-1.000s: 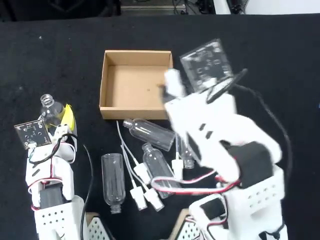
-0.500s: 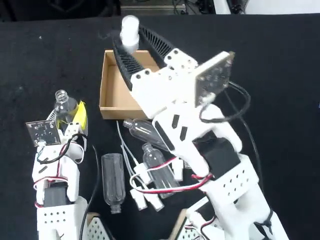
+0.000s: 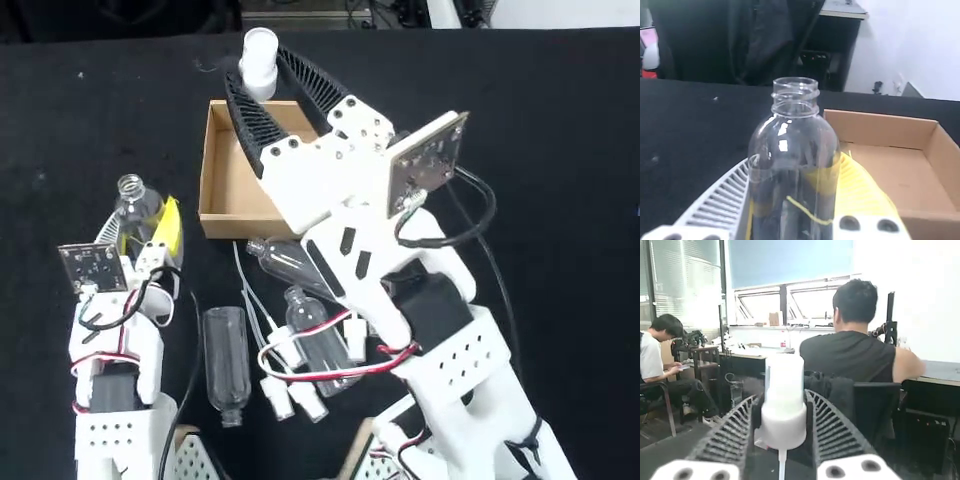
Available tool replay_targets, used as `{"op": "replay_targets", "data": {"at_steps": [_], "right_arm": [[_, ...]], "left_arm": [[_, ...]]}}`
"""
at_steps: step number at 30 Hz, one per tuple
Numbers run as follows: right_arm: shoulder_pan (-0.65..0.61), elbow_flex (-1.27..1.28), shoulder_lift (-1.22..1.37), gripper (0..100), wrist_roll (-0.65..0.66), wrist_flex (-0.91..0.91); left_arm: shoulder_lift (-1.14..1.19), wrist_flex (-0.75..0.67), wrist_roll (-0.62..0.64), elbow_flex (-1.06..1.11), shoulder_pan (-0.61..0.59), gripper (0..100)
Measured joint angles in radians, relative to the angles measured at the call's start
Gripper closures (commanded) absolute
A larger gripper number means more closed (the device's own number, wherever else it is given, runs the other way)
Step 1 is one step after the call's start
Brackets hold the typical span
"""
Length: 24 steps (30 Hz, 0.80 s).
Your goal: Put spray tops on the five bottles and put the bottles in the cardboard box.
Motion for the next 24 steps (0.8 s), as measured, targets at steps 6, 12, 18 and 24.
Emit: {"op": "replay_targets", "data": {"at_steps": [6,12,18,24], "right_arm": [[0.006,0.0,-0.101,98.8,0.0,0.026],[0.009,0.0,-0.121,98.8,0.0,0.026],[0.003,0.014,-0.121,98.8,0.0,0.026],[-0.037,0.026,-0.121,98.8,0.0,0.026]], "left_arm": [[0.0,-0.104,0.0,0.0,0.121,97],[0.0,-0.146,0.0,0.0,0.203,97],[0.0,-0.17,0.0,0.0,0.238,97],[0.0,-0.192,0.0,0.0,0.348,97]]}}
